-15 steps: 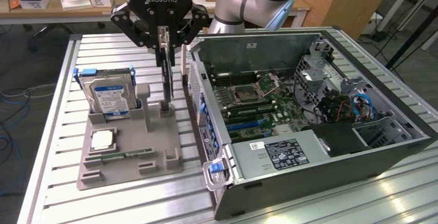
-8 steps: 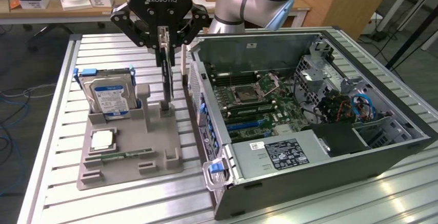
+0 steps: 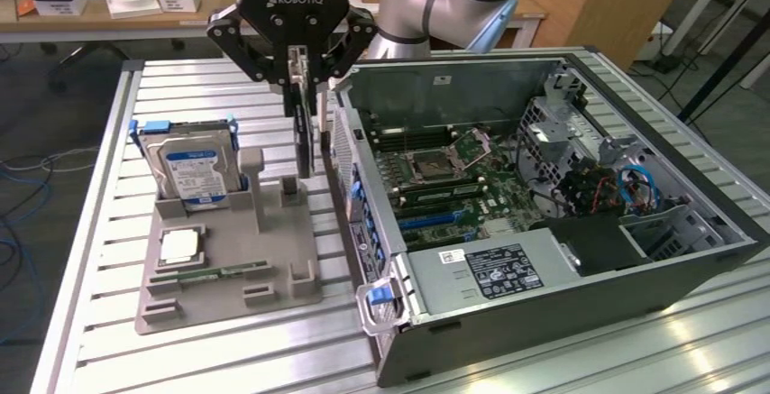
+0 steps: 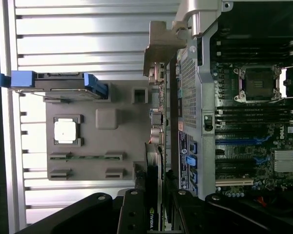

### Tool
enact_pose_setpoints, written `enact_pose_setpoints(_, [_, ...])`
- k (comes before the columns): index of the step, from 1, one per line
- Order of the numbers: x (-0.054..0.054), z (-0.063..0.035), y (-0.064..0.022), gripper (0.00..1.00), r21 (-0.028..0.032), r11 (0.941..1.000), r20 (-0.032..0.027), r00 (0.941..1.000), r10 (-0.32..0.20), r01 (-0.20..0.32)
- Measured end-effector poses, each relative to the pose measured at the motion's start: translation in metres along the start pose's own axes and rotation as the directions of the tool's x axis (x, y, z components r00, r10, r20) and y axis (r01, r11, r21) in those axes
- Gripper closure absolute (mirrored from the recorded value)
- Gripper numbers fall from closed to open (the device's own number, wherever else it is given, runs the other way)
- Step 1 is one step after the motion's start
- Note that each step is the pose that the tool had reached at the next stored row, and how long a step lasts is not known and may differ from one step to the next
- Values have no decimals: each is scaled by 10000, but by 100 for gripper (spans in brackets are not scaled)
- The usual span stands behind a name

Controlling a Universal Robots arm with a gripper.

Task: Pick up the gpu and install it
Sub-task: 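Pick up the gpu and move the gpu toward the slot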

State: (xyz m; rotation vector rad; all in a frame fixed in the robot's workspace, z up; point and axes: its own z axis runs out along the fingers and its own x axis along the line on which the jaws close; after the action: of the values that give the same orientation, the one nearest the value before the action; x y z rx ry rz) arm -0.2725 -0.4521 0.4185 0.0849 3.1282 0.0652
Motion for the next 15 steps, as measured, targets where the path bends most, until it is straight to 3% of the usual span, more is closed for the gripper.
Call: enact_pose_setpoints(15, [-143, 2, 9, 74, 0, 10000, 1, 10000, -2, 2])
